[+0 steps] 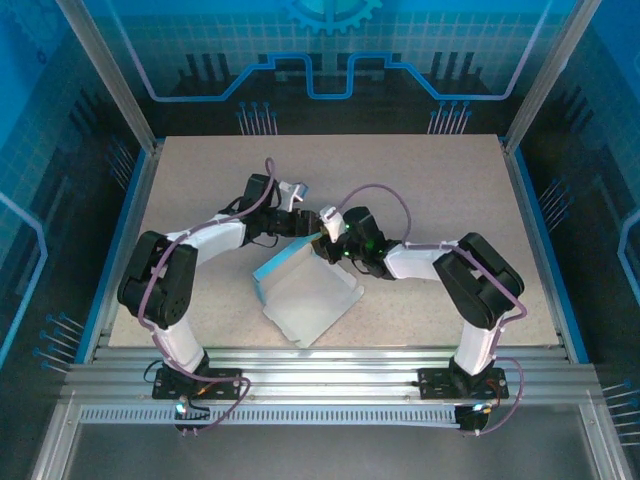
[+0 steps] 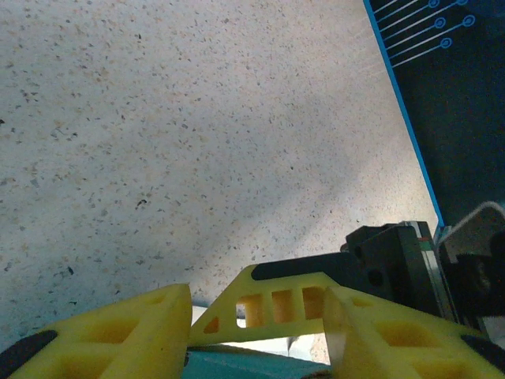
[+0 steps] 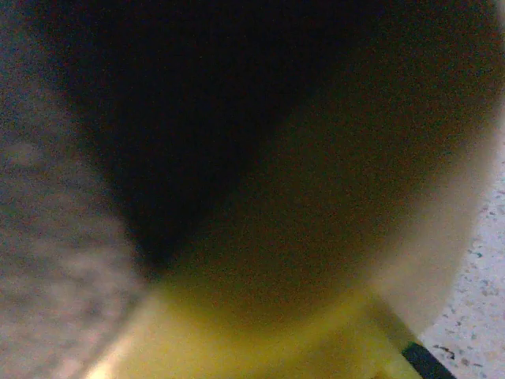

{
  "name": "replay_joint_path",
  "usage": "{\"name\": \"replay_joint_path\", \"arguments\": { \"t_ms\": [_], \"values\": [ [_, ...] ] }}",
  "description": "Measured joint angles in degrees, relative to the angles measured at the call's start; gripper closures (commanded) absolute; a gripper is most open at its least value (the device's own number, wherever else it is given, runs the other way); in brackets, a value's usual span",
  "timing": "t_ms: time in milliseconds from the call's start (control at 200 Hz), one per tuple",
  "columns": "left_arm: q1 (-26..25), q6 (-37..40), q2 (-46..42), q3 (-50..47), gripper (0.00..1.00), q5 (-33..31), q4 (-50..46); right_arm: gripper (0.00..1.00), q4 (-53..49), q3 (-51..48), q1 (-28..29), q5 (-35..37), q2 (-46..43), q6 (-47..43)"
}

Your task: Fold the paper box

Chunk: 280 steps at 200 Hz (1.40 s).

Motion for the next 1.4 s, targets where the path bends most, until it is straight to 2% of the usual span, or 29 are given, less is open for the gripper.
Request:
{"name": "replay_joint_path", "arguments": {
  "t_ms": [295, 570, 710, 1026, 1231, 1401],
  "values": [
    [0.70, 0.00, 0.00, 0.02, 0.52, -0.22, -0.55, 0.90, -1.20, 1.11, 3.34, 10.54, 0.22, -2.84],
    [1.09, 0.00, -0.02, 0.02, 0.52, -0.22, -0.70, 0.92, -3.69, 2.71, 7.76, 24.33, 0.44, -5.81],
    [1.11, 0.48, -0.02, 0.02, 0.52, -0.24, -0.70, 0.91, -4.09, 3.06, 9.11, 28.74, 0.63, -5.92],
    [0.48, 1.46, -0.57, 0.35, 0.49, -0.24, -2.56, 0.77, -3.41, 0.39, 9.16, 25.83, -1.62, -4.81],
    [0.11, 2.49, -0.61, 2.29, 0.47, -1.22, -5.70, 0.68, -3.39, -4.94, 8.70, 20.57, -7.58, -1.79],
    [0.09, 4.48, -0.79, 5.51, 0.41, -3.41, -9.77, 0.58, -2.54, -10.60, 8.37, 15.85, -14.38, 2.40]
  ]
}}
